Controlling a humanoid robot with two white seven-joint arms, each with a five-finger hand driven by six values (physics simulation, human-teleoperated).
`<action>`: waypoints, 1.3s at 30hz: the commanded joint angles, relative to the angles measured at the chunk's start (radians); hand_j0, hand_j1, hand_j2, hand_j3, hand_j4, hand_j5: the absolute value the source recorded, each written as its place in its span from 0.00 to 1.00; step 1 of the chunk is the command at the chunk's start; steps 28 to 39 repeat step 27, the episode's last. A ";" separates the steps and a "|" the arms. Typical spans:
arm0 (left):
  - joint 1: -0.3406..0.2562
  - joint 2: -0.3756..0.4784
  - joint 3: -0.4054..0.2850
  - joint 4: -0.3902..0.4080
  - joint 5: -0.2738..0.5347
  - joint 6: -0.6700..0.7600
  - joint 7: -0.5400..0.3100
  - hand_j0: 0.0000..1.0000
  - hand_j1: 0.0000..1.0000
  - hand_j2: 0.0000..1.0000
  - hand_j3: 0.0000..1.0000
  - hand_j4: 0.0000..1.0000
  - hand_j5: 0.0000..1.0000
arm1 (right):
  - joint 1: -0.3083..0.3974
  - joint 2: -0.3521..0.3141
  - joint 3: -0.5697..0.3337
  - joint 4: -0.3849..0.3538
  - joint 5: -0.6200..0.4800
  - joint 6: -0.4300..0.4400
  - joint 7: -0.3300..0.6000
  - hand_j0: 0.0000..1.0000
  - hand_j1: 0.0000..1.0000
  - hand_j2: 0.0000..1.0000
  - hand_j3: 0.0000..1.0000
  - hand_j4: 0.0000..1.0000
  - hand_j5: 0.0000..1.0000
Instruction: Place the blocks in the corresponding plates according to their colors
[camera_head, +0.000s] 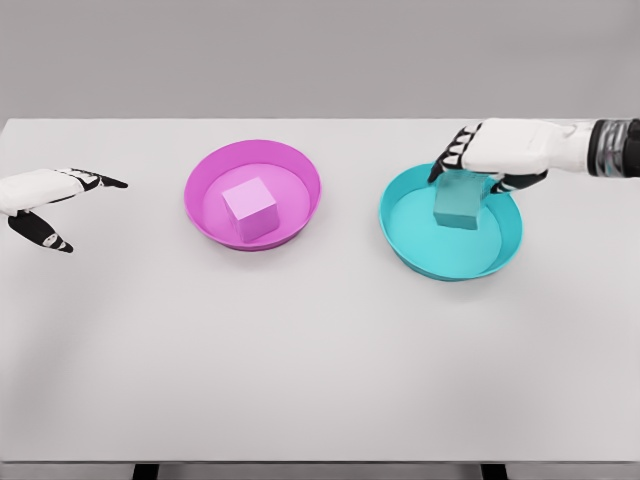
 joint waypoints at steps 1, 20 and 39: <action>0.000 0.001 0.001 0.000 0.006 0.002 0.001 1.00 1.00 1.00 1.00 1.00 1.00 | 0.000 -0.006 -0.022 0.009 -0.004 0.001 0.000 1.00 1.00 1.00 1.00 1.00 1.00; 0.002 0.000 0.003 0.006 0.008 0.002 0.001 1.00 1.00 1.00 1.00 1.00 1.00 | 0.089 -0.254 -0.062 -0.103 -0.048 0.001 -0.061 1.00 1.00 1.00 1.00 1.00 1.00; 0.002 0.000 0.003 0.006 0.008 0.002 0.001 1.00 1.00 1.00 1.00 1.00 1.00 | 0.097 -0.254 -0.062 -0.103 -0.048 0.001 -0.063 1.00 1.00 1.00 1.00 1.00 1.00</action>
